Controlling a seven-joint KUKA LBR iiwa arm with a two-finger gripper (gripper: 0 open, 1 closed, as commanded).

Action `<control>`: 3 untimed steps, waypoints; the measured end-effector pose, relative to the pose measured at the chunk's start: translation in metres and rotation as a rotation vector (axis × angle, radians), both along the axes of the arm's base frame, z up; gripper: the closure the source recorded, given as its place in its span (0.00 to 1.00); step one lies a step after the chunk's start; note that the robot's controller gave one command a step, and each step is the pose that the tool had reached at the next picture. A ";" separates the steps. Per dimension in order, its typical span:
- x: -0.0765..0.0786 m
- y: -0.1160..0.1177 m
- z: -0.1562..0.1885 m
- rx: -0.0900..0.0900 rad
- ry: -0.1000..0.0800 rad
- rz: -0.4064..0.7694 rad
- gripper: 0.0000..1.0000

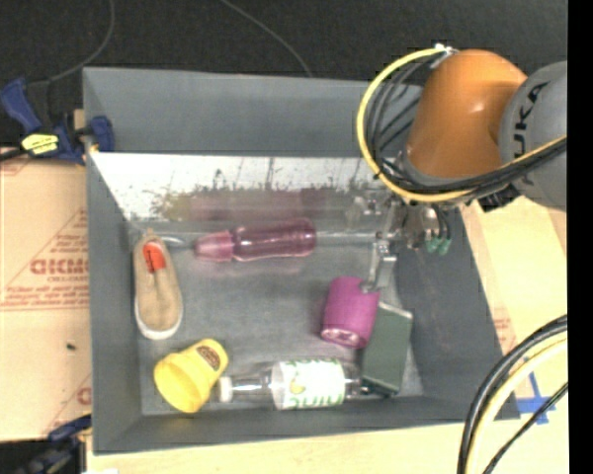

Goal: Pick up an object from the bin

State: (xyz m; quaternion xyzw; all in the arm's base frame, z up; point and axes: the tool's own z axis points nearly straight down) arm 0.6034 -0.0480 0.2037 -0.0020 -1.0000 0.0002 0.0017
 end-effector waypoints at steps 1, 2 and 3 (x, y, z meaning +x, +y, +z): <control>0.001 0.000 0.005 -0.001 -0.008 0.001 0.00; -0.014 0.022 -0.084 0.001 -0.008 -0.003 0.00; 0.018 0.012 -0.086 0.002 -0.015 -0.010 0.00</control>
Offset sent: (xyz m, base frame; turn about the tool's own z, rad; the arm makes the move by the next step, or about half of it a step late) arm -0.0200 0.0284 -0.1067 0.0048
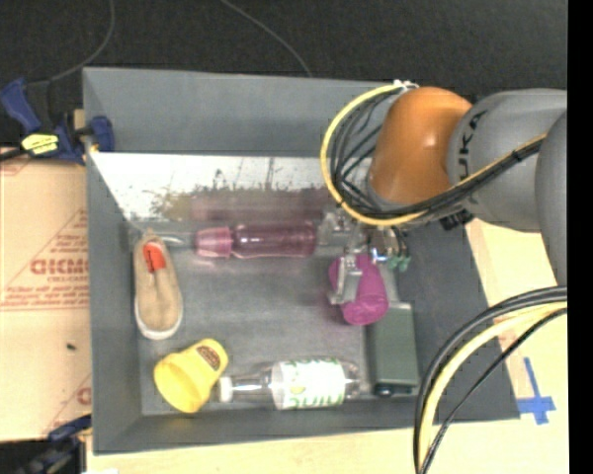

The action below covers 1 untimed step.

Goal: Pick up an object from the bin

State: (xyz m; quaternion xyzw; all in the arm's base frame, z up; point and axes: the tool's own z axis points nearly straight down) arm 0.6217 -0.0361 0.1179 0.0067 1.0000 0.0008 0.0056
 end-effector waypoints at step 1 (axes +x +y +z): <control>-0.021 -0.046 -0.046 -0.004 -0.001 0.208 0.00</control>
Offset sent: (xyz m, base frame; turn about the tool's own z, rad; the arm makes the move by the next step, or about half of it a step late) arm 0.0038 -0.0584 -0.0479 -0.4045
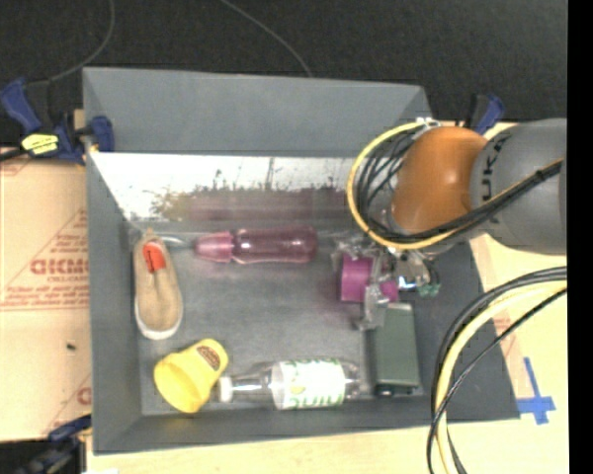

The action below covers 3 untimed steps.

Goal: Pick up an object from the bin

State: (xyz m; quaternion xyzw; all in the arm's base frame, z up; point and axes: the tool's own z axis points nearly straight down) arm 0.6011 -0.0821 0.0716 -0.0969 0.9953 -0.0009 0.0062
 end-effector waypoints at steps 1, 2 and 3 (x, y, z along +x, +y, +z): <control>0.027 -0.009 0.001 0.004 -0.007 0.194 1.00; 0.027 -0.010 0.001 0.005 -0.007 0.193 1.00; 0.032 -0.015 0.045 0.001 -0.016 0.208 1.00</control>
Offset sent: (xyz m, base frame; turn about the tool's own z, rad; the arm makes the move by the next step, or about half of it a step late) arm 0.0000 0.0000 0.0000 0.0000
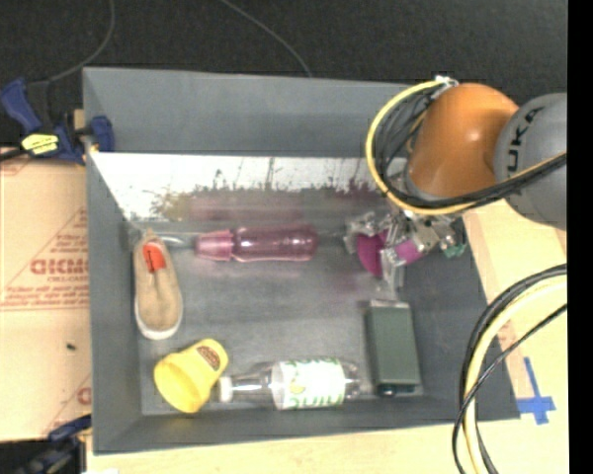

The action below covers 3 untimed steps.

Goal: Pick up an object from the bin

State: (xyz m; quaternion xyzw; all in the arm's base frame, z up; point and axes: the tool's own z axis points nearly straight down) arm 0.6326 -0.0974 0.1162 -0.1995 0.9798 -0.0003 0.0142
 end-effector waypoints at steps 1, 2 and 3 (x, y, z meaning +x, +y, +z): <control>0.010 -0.002 -0.031 0.004 0.003 -0.004 1.00; 0.003 -0.002 0.060 0.002 0.003 -0.026 1.00; -0.002 0.011 0.159 0.003 -0.009 -0.039 1.00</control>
Offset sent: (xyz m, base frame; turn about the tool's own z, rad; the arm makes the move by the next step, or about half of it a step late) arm -0.0028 -0.0026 0.1369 0.0534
